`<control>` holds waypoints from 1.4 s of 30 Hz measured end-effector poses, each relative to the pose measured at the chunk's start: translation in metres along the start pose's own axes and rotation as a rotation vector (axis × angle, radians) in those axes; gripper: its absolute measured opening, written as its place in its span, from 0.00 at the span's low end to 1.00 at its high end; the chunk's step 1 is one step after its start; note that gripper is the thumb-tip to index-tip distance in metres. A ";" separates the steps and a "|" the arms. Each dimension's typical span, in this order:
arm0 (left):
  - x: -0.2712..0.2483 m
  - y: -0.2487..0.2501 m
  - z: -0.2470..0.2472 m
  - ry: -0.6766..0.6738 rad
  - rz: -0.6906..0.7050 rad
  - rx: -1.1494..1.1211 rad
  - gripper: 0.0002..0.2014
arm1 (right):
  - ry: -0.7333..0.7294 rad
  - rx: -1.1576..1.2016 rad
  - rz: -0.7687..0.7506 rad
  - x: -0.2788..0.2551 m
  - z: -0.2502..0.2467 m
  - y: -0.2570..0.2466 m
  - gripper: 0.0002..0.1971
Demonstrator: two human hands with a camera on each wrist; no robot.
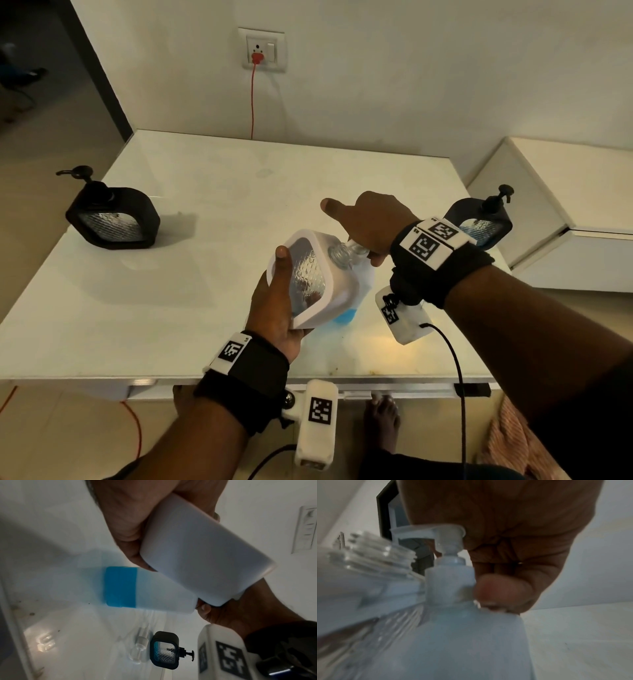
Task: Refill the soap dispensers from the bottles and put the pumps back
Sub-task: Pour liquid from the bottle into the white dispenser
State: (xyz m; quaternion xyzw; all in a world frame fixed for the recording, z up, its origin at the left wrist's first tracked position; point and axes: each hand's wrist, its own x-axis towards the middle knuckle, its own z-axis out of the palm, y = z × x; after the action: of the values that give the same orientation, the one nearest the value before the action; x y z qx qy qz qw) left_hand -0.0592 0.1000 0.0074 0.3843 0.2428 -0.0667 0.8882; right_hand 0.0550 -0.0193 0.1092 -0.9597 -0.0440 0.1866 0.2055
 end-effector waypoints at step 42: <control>0.002 -0.008 -0.002 0.033 -0.003 0.015 0.32 | 0.109 -0.078 -0.143 0.004 0.005 0.006 0.24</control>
State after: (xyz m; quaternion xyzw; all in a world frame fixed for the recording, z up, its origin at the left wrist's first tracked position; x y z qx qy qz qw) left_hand -0.0606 0.0960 -0.0004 0.3915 0.2573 -0.0635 0.8812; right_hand 0.0571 -0.0224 0.1013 -0.9701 -0.1084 0.1173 0.1829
